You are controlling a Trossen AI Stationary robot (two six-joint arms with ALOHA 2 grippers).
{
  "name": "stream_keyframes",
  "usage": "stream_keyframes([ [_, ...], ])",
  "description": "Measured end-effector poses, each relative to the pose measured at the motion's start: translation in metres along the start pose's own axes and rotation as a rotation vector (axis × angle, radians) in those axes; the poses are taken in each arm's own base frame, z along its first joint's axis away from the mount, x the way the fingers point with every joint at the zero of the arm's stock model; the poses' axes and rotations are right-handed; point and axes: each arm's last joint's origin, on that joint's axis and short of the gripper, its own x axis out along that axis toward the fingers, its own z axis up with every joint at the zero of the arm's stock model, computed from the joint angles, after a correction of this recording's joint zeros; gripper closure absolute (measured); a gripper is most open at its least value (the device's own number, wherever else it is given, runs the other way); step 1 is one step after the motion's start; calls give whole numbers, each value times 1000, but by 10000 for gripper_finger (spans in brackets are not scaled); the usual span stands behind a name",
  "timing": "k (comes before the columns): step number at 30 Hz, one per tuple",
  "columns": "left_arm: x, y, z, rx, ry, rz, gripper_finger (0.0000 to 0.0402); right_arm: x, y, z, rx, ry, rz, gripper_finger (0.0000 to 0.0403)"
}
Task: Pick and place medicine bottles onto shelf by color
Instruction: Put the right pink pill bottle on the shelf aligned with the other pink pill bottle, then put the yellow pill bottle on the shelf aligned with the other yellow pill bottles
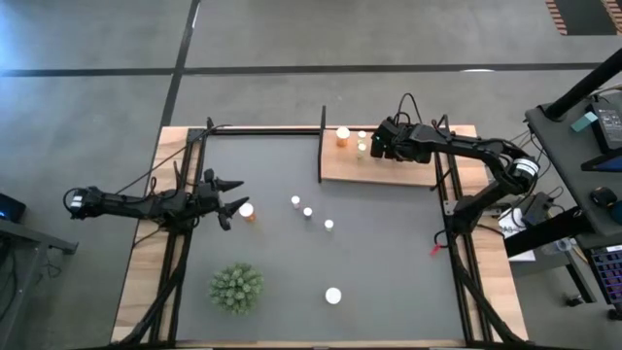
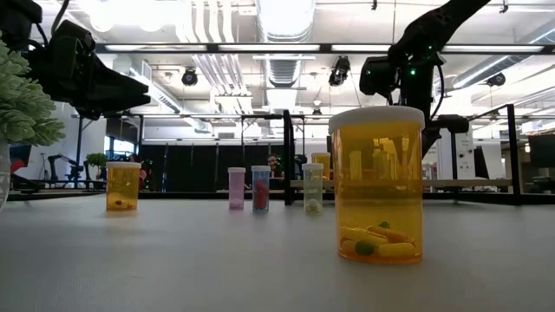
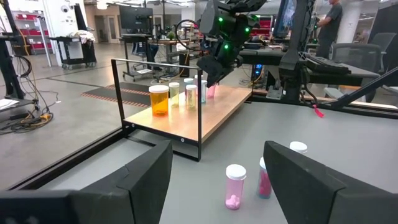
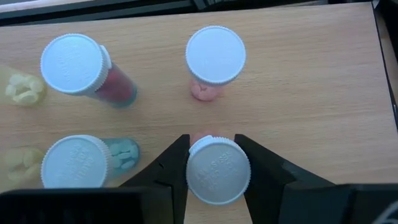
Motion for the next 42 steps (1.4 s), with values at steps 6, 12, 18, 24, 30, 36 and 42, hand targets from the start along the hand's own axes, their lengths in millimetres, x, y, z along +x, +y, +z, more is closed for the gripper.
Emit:
stream_keyframes([
  [6,0,0,0,0,0,0,164,1,0,-1,-1,5,1,257],
  [12,0,0,0,0,0,0,164,0,0,0,8,2,4,207],
  [18,0,0,0,0,0,0,164,-6,2,3,12,2,20,158],
  [24,0,0,0,0,0,0,164,-20,1,5,-10,51,-3,116],
  [30,0,0,0,0,0,0,164,-38,4,-3,9,97,-39,94],
  [36,0,0,0,0,0,0,164,-54,12,-27,-21,109,-16,97],
  [42,0,0,0,0,0,0,164,-70,22,-54,-6,108,41,112],
])
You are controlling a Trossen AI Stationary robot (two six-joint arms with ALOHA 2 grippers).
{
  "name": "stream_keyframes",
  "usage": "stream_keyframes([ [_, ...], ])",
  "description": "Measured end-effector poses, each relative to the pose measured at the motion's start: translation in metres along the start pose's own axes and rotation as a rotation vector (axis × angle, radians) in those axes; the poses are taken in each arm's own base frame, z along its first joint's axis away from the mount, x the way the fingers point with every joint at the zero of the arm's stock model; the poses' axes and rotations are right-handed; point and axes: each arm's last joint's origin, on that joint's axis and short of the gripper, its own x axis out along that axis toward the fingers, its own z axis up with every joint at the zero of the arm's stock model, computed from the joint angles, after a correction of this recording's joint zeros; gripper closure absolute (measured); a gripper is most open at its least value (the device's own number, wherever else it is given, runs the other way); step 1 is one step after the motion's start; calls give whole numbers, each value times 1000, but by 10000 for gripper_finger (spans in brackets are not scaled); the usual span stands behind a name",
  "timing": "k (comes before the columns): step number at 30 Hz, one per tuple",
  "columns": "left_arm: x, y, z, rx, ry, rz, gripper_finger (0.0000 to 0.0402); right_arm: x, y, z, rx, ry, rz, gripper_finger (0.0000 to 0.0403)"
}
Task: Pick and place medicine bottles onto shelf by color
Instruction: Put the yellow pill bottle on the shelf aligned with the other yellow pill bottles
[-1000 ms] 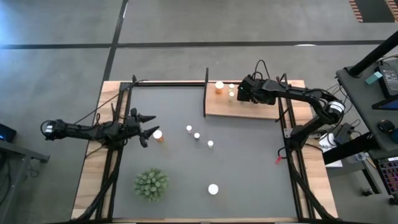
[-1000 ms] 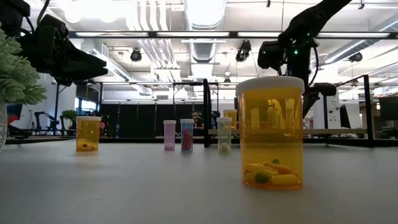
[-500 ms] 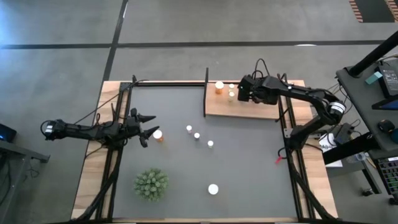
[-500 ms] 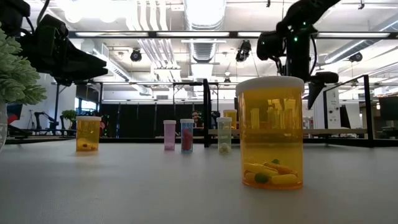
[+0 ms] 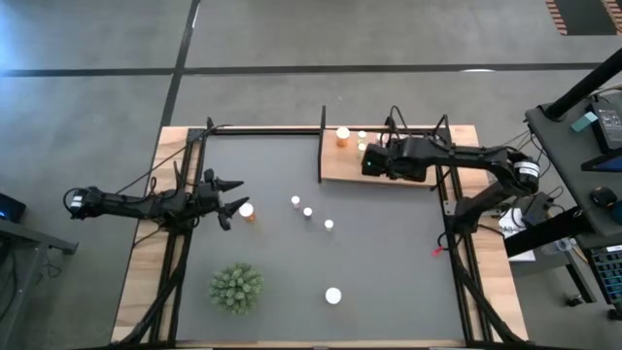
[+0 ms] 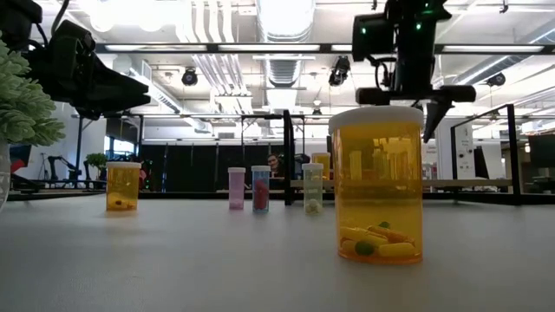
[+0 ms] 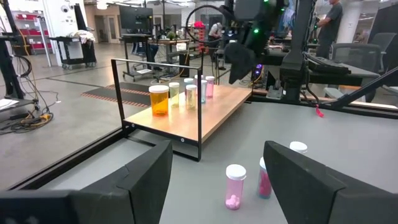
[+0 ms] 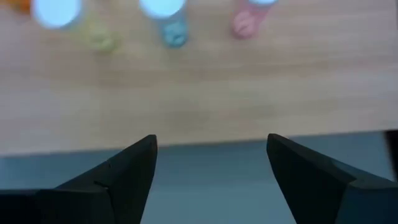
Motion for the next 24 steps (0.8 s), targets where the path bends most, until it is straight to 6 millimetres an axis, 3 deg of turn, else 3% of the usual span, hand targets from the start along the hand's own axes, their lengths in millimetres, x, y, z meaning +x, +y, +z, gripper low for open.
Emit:
stream_keyframes([
  [12,0,0,0,0,0,0,164,-2,36,-62,-64,13,164,122],
  [24,0,0,0,0,0,0,164,-20,96,-134,-322,46,248,122],
])
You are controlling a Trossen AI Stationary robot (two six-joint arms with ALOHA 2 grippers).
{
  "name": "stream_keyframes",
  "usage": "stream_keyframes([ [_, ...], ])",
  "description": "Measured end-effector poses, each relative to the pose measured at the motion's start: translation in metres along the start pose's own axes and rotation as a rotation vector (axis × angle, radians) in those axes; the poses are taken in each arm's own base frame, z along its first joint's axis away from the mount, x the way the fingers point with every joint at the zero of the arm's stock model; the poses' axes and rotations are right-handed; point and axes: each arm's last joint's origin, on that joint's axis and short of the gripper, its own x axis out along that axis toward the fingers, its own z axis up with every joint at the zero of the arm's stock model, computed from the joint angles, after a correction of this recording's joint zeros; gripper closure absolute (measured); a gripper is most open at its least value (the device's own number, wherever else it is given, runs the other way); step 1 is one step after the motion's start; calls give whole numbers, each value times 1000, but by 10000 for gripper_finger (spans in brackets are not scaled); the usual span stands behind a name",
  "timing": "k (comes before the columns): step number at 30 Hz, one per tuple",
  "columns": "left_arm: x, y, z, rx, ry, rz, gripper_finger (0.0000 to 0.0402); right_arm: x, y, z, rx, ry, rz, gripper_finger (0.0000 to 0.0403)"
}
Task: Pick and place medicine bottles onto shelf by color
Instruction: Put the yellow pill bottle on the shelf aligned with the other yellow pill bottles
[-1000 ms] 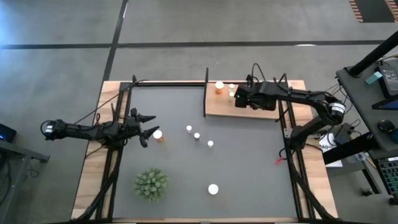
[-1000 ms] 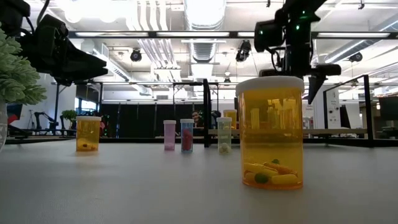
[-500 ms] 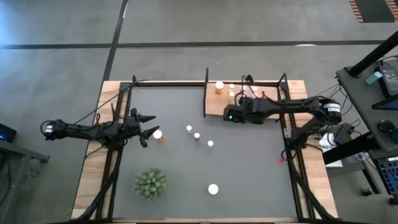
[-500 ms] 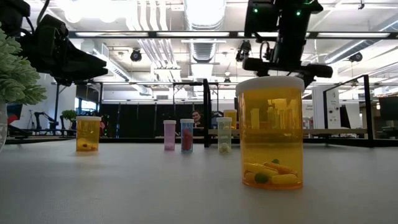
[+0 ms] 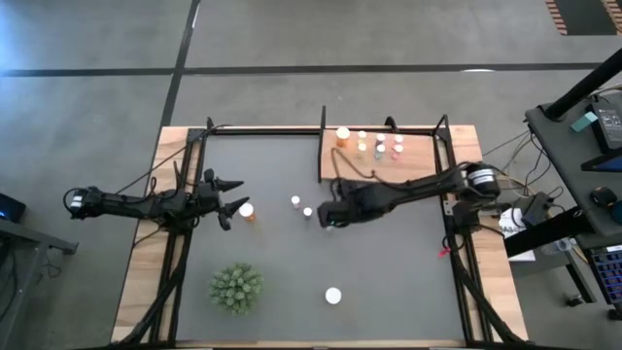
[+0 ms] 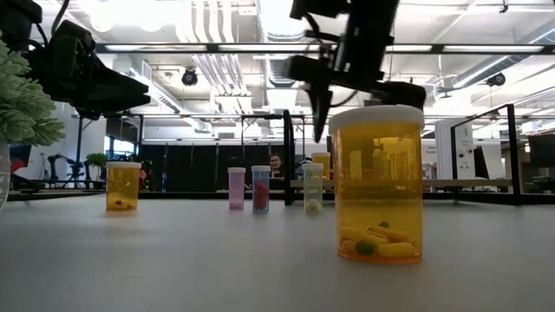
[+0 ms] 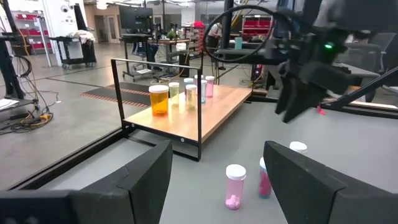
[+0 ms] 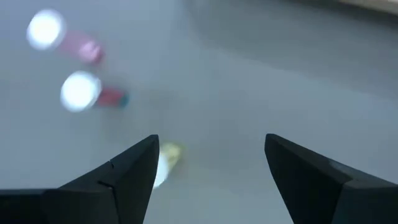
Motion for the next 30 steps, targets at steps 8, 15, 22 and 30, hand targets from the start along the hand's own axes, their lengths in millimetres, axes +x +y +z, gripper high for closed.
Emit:
stream_keyframes([
  [8,0,0,0,0,0,0,164,12,32,-18,-126,14,2,137],
  [15,0,0,0,0,0,0,164,25,43,-28,-161,40,13,149],
  [22,0,0,0,0,0,0,164,38,44,-32,-156,51,-13,169],
  [30,0,0,0,0,-1,0,164,38,44,-32,-154,49,-8,225],
])
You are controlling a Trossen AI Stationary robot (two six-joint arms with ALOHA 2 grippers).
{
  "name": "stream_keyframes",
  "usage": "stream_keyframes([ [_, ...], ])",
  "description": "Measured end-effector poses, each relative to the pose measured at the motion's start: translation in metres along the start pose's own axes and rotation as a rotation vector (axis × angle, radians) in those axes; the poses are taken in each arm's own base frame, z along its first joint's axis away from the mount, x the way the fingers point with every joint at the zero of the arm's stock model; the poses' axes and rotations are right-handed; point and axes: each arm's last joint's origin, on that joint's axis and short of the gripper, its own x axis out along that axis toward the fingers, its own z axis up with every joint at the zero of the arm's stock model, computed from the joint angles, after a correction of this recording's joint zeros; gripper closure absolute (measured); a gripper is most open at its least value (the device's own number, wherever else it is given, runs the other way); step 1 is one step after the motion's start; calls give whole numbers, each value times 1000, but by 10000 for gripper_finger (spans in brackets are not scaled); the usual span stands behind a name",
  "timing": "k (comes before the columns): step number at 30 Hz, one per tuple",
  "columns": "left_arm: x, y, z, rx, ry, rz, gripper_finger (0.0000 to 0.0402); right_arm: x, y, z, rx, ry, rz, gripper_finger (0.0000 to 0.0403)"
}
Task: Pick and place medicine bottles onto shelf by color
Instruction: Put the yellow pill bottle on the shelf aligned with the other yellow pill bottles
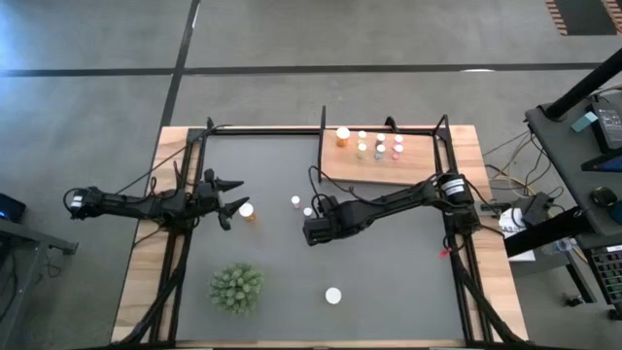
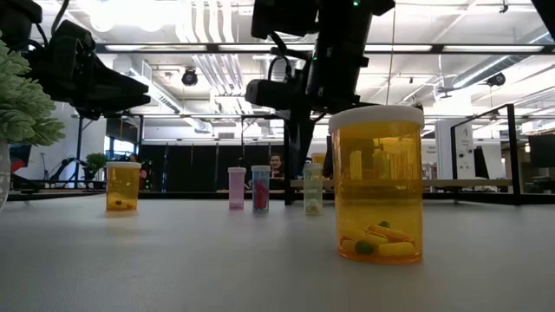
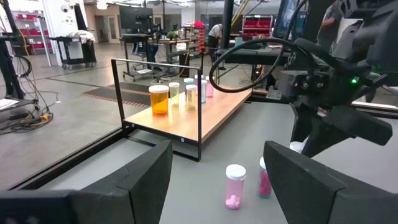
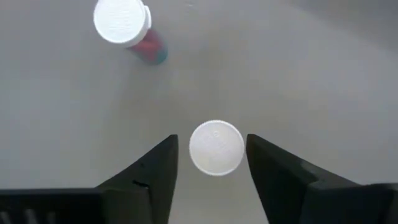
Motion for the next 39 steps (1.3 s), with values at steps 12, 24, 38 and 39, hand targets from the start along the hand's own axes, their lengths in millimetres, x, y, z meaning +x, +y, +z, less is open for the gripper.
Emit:
stream_keyframes([
  [12,0,0,0,0,0,0,164,1,-2,0,-2,-4,-15,294],
  [24,0,0,0,0,0,0,164,-30,-30,35,43,-71,-102,299],
  [38,0,0,0,0,0,0,164,-43,-119,102,226,-182,-133,299],
  [39,0,0,0,0,0,0,164,-41,-125,106,235,-170,-118,299],
])
